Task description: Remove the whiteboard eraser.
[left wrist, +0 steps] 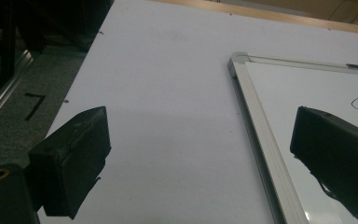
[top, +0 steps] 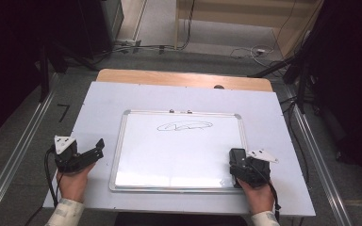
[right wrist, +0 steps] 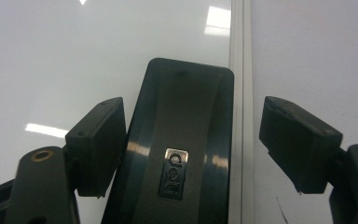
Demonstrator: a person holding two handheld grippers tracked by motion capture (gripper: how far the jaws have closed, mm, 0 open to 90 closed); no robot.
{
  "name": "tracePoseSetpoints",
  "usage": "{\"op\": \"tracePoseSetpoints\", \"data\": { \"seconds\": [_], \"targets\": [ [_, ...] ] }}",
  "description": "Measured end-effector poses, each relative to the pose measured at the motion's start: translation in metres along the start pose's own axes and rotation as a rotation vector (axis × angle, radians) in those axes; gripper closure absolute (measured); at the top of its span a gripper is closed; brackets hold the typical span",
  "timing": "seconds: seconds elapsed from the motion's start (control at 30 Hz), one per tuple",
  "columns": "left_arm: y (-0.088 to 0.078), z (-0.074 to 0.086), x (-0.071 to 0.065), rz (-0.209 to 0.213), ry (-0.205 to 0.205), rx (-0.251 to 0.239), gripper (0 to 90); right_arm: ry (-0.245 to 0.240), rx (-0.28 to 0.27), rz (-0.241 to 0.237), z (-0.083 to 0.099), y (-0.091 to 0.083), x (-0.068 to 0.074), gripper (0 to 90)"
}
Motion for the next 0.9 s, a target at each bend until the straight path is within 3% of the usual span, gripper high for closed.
{"op": "tracePoseSetpoints", "data": {
  "seconds": [0.17, 0.63, 0.9],
  "targets": [
    [0.0002, 0.0004, -0.0003, 0.001, 0.001, 0.002, 5.3, 0.014, -0.005, -0.011, -0.0008, 0.0021, 0.0010, 23.9],
    [0.0007, 0.0007, 0.0009, -0.006, -0.006, 0.006, 5.4, 0.026, 0.004, 0.034, 0.0000, 0.0075, 0.0086, 26.0],
    [0.0009, 0.0009, 0.0014, -0.007, -0.013, 0.008, 5.5, 0.068, -0.017, 0.041, -0.0001, 0.0085, 0.0087, 27.1]
  ]
}}
Point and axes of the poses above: each handheld gripper's, and its own axes: y roughly forward along the jaws, z roughly out of its underside, x roughly to its left, the point moved 8 cm from there along y, roughly forward along the jaws, and after that the axes turned 15 degrees about -y, right-handed, at the moved point
